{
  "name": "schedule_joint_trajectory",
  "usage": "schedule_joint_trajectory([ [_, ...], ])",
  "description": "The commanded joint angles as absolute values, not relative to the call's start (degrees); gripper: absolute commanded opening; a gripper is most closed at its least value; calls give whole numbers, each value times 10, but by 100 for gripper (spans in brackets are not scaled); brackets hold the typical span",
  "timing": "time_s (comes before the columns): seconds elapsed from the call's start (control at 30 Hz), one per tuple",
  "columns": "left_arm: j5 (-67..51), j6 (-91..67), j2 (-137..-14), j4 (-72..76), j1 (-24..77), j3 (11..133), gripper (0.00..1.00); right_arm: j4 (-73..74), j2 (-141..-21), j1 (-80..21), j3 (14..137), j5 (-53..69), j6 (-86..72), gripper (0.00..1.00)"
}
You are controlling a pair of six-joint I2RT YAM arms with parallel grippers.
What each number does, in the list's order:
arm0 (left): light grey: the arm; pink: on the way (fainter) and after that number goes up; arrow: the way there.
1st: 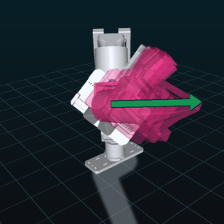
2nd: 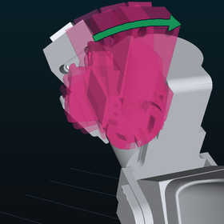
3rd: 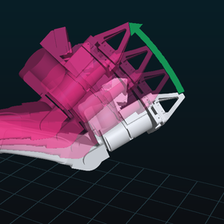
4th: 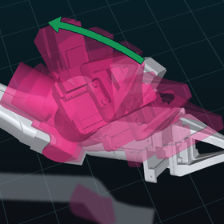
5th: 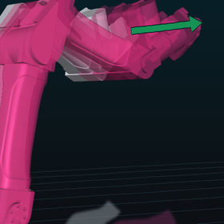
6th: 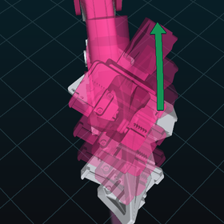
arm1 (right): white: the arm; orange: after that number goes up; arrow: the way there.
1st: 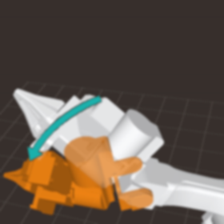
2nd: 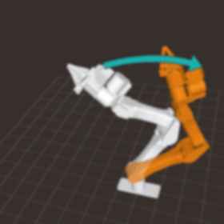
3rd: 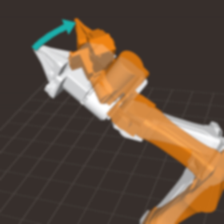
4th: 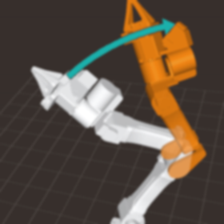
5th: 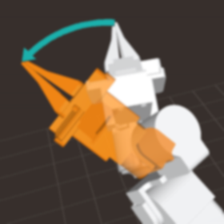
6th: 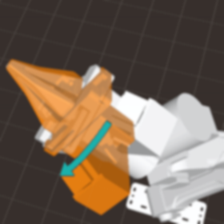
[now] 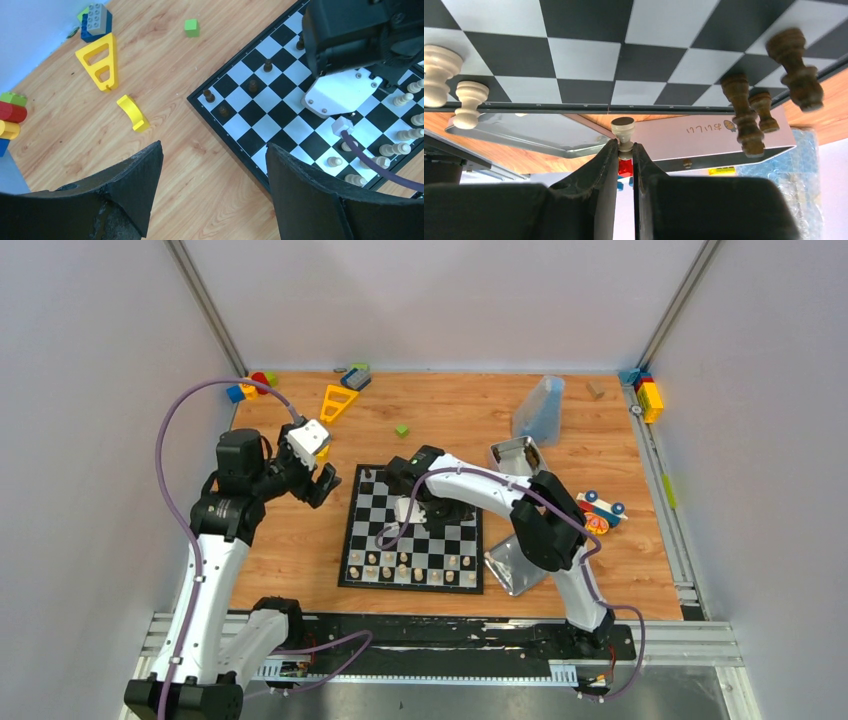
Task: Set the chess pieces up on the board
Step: Place the chess piece on the chessboard.
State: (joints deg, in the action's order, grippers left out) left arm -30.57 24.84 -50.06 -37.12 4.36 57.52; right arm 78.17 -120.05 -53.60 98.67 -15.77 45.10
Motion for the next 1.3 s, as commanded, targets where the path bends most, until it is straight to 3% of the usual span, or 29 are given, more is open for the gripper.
schedule_joint_trajectory([
  [0.0, -319, 268, -487, -381, 37, 582, 83, 832, -1233, -549, 1016, -202, 448, 3],
  [0.67, -316, 305, -473, -391, 37, 564, 83, 839, -1284, -566, 1051, -208, 436, 14],
  [1.03, -316, 313, -471, -391, 37, 558, 83, 837, -1274, -566, 1073, -182, 420, 34],
  [1.27, -322, 316, -476, -387, 37, 559, 83, 836, -1242, -565, 1075, -153, 400, 36],
])
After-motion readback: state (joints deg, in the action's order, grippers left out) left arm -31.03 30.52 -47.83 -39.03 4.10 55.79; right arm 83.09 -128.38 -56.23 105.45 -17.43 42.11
